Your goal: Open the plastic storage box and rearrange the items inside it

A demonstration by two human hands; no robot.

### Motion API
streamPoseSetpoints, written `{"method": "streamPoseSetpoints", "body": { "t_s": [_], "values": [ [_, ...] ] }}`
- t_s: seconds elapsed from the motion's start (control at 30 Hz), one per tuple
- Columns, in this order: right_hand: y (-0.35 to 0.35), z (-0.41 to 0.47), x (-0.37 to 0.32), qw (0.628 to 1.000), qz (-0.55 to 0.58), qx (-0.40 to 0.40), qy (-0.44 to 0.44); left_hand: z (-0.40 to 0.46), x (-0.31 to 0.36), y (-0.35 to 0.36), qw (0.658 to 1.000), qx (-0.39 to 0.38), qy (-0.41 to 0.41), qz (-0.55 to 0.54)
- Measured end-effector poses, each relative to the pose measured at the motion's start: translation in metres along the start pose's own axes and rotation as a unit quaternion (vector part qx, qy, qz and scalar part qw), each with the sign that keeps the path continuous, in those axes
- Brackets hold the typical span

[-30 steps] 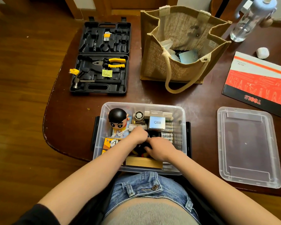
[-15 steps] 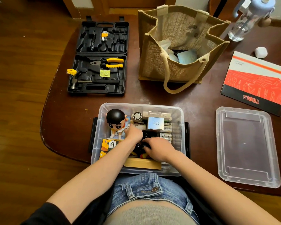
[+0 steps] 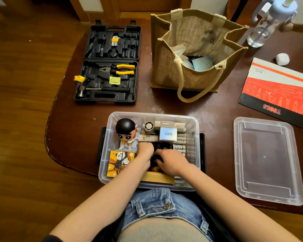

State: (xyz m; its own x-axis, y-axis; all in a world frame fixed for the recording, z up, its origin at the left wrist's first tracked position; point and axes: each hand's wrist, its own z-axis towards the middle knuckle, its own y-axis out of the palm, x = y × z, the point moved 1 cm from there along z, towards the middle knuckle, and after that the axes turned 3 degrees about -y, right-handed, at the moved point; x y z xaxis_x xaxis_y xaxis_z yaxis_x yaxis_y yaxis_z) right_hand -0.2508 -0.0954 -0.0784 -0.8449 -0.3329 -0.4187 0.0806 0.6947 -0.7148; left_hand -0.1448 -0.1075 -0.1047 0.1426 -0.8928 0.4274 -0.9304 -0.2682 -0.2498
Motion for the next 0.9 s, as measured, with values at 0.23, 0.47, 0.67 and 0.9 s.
{"method": "streamPoseSetpoints", "body": {
  "t_s": [0.23,0.47,0.67,0.9],
  "values": [
    [0.0,0.001,0.0,1.0,-0.002,-0.013,-0.004,0.019,0.027,-0.007,0.972,-0.032,-0.135,-0.191],
    [0.001,0.003,0.005,1.0,0.01,-0.015,-0.012,0.016,0.036,-0.002,0.974,-0.021,-0.176,-0.144],
    [-0.004,0.007,0.011,0.999,0.002,-0.038,-0.034,0.015,0.039,-0.007,0.963,-0.007,-0.192,-0.186],
    [0.001,0.004,0.016,0.999,0.037,-0.006,-0.039,0.013,0.039,-0.006,0.964,-0.016,-0.194,-0.18]
  ]
}}
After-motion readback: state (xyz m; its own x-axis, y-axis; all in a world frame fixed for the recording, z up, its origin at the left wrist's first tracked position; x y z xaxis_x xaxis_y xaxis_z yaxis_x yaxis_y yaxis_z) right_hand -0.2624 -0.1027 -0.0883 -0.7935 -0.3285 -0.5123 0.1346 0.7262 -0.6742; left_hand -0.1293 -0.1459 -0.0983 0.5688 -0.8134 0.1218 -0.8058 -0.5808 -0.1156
